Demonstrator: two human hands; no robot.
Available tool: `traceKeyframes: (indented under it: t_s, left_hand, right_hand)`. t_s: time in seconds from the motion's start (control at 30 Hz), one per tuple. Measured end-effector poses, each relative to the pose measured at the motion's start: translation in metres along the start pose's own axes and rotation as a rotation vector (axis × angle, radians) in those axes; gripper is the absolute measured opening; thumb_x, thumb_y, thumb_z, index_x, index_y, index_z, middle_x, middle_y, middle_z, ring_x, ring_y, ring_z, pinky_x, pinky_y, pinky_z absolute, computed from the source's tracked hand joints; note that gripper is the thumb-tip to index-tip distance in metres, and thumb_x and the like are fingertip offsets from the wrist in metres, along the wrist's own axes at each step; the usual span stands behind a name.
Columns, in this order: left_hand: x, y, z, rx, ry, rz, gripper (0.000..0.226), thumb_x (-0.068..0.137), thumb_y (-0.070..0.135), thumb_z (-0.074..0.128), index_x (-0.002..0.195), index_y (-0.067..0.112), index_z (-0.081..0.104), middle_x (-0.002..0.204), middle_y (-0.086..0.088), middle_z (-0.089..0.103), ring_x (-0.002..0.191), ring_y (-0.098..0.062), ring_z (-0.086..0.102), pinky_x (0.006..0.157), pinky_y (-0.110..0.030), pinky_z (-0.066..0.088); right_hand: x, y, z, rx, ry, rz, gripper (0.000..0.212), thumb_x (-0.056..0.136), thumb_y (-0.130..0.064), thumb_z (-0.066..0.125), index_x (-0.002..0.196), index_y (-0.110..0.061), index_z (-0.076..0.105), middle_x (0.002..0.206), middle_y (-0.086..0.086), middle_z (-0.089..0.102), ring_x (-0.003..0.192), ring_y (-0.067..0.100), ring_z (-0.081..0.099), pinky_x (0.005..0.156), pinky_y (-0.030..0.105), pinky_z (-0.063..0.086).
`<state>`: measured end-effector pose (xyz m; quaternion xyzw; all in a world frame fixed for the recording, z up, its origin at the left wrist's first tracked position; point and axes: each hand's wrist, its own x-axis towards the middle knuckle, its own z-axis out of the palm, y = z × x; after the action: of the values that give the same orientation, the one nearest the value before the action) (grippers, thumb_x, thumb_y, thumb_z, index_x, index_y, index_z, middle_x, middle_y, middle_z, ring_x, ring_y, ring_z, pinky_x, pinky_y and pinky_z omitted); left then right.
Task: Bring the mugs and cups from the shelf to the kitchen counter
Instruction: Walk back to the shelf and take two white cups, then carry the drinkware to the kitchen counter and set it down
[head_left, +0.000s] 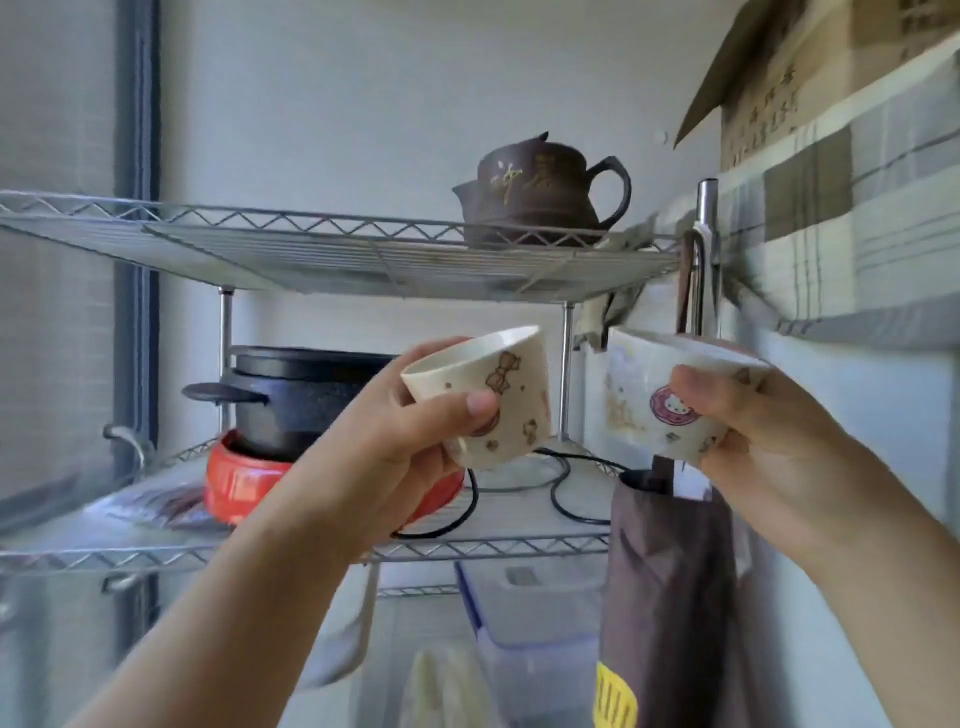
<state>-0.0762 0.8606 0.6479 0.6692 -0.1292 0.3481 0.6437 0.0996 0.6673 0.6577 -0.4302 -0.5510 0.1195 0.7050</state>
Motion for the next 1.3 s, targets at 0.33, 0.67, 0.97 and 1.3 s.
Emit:
traceKeyframes:
  t_s: [0.33, 0.67, 0.97, 1.3]
  left_hand:
    - [-0.116, -0.162, 0.038, -0.089, -0.024, -0.281, 0.061, 0.057, 0.011, 0.076, 0.117, 0.017, 0.064, 0.106, -0.01, 0.07, 0.101, -0.025, 0.065, 0.081, -0.031, 0.055]
    - [-0.205, -0.255, 0.117, -0.172, -0.233, -0.661, 0.084, 0.058, 0.029, 0.09, 0.131, 0.015, 0.051, 0.115, -0.012, 0.067, 0.1, -0.031, 0.069, 0.084, -0.051, 0.039]
    - [-0.255, -0.309, 0.22, -0.122, -0.599, -0.789, 0.087, 0.048, 0.03, 0.089, 0.128, 0.031, 0.053, 0.12, -0.001, 0.068, 0.109, -0.016, 0.065, 0.08, -0.019, 0.053]
    - [-0.27, -0.347, 0.375, -0.093, -0.957, -0.807, 0.07, 0.044, 0.04, 0.086, 0.103, 0.061, 0.054, 0.106, 0.026, 0.064, 0.099, 0.006, 0.061, 0.066, -0.007, 0.052]
  right_hand:
    - [-0.185, 0.091, -0.021, -0.125, 0.301, 0.239, 0.062, 0.049, -0.018, 0.081, 0.108, -0.019, 0.063, 0.096, -0.001, 0.074, 0.088, 0.012, 0.068, 0.067, 0.024, 0.056]
    - [-0.349, 0.101, -0.04, -0.215, 0.651, 0.454, 0.073, 0.051, -0.011, 0.085, 0.117, -0.02, 0.056, 0.106, -0.005, 0.07, 0.102, 0.013, 0.066, 0.077, 0.024, 0.055]
    - [-0.48, 0.053, -0.051, -0.567, 1.066, 0.715, 0.079, 0.041, -0.036, 0.083, 0.113, -0.039, 0.052, 0.097, -0.034, 0.063, 0.096, -0.013, 0.06, 0.065, 0.005, 0.05]
    - [-0.609, -0.003, -0.068, -0.776, 1.458, 0.887, 0.076, 0.045, -0.05, 0.078, 0.112, -0.051, 0.043, 0.096, -0.045, 0.051, 0.097, -0.02, 0.051, 0.063, -0.001, 0.046]
